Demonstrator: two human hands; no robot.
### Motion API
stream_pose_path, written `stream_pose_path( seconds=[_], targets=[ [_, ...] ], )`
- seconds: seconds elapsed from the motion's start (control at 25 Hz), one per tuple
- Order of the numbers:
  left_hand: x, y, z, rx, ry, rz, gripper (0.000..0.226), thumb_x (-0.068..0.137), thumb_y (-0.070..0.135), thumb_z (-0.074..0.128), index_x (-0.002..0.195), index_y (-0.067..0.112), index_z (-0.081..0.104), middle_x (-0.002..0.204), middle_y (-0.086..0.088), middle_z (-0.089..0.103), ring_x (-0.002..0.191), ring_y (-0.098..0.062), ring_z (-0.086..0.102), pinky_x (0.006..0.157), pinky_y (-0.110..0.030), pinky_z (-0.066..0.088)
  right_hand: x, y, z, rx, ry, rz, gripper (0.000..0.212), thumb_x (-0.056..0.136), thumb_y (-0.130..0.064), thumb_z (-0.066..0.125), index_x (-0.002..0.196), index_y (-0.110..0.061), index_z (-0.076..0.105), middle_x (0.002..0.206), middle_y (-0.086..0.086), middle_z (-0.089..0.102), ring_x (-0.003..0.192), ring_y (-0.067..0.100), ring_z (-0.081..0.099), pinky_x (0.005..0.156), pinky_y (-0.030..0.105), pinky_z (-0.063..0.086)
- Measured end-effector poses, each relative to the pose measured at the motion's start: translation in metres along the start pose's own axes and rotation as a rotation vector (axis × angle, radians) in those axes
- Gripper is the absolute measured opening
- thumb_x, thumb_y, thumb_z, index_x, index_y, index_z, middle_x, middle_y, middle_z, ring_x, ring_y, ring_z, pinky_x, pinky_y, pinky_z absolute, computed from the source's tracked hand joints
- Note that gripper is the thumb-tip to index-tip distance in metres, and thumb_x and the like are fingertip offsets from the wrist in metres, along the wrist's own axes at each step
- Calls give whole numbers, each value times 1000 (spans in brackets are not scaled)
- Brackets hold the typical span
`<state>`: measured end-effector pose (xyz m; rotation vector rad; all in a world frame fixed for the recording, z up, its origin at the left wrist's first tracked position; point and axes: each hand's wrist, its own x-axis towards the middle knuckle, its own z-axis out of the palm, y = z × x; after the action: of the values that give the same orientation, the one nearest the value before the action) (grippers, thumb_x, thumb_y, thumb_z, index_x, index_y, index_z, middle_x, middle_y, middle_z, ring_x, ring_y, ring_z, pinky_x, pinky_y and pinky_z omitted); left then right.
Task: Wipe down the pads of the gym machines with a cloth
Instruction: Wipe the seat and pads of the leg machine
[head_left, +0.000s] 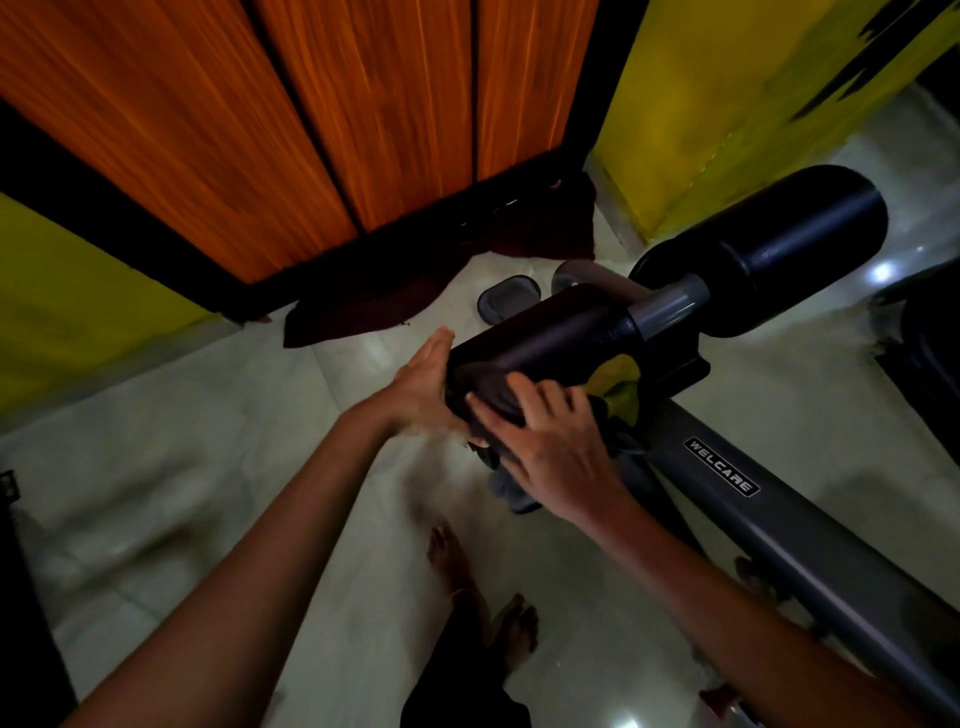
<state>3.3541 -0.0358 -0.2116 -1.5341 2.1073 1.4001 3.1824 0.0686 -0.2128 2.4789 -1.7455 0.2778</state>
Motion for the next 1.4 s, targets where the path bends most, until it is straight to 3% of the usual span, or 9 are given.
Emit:
stream_pose_path(
  seconds=[0.12,0.28,0.4,0.6,0.8,1.0,1.2,1.32,1.4],
  targets=[
    [4,-2,1,-168,-46,-7,134,53,25,92,150,19,-1,155,-1,10,142,-21,18,113,-34,30,4,24,-3,15,-92,-230,70,72,-36,68,137,-28,45,125,15,51,97,31,52,78,42,44],
    [-4,4,12,-119,72,55,121,45,29,93,141,24,19,138,2,29,129,-21,36,106,-41,41,10,85,-9,43,-27,325,64,74,-28,70,135,-25,51,119,22,52,99,40,53,78,45,43],
    [-11,5,27,-56,200,81,130,42,37,93,145,20,14,145,1,23,134,-22,29,109,-45,34,19,76,-10,63,-12,545,56,79,-29,66,133,-22,53,115,24,51,99,41,51,79,46,42],
    [-26,18,61,229,428,80,128,62,44,82,150,8,-4,157,-8,0,145,-24,0,114,-46,17,9,55,-10,8,-101,127,68,70,-33,74,134,-25,51,114,20,53,92,37,54,72,40,44],
    [-28,16,77,179,491,108,124,62,38,84,150,8,2,158,-9,2,146,-25,0,117,-47,15,20,59,-10,40,-10,574,58,78,-34,64,134,-24,52,117,24,51,98,39,51,79,44,42],
    [-27,-7,69,88,484,239,122,60,51,77,149,5,7,157,-14,11,145,-22,7,118,-40,15,10,20,-12,-18,-109,-26,71,68,-37,75,134,-28,50,116,17,56,91,31,54,73,37,42],
    [-23,-5,34,-40,369,129,141,51,65,77,150,13,-8,158,-2,-12,145,-15,-7,119,-40,5,16,37,-15,-41,-84,312,72,68,-37,77,134,-28,51,116,18,54,93,32,54,75,37,43],
    [-9,-1,17,158,220,-43,147,49,71,75,148,12,-18,155,-4,-26,143,-16,-20,116,-46,-14,13,11,-14,24,-108,13,70,69,-37,76,134,-28,51,119,17,54,93,32,55,75,39,44],
    [-2,0,11,208,95,-109,142,49,71,75,150,15,-9,158,-6,-12,145,-19,-15,112,-46,-19,14,29,-18,52,-158,-197,69,71,-35,73,135,-28,50,121,18,54,95,33,55,76,42,45]
  ],
)
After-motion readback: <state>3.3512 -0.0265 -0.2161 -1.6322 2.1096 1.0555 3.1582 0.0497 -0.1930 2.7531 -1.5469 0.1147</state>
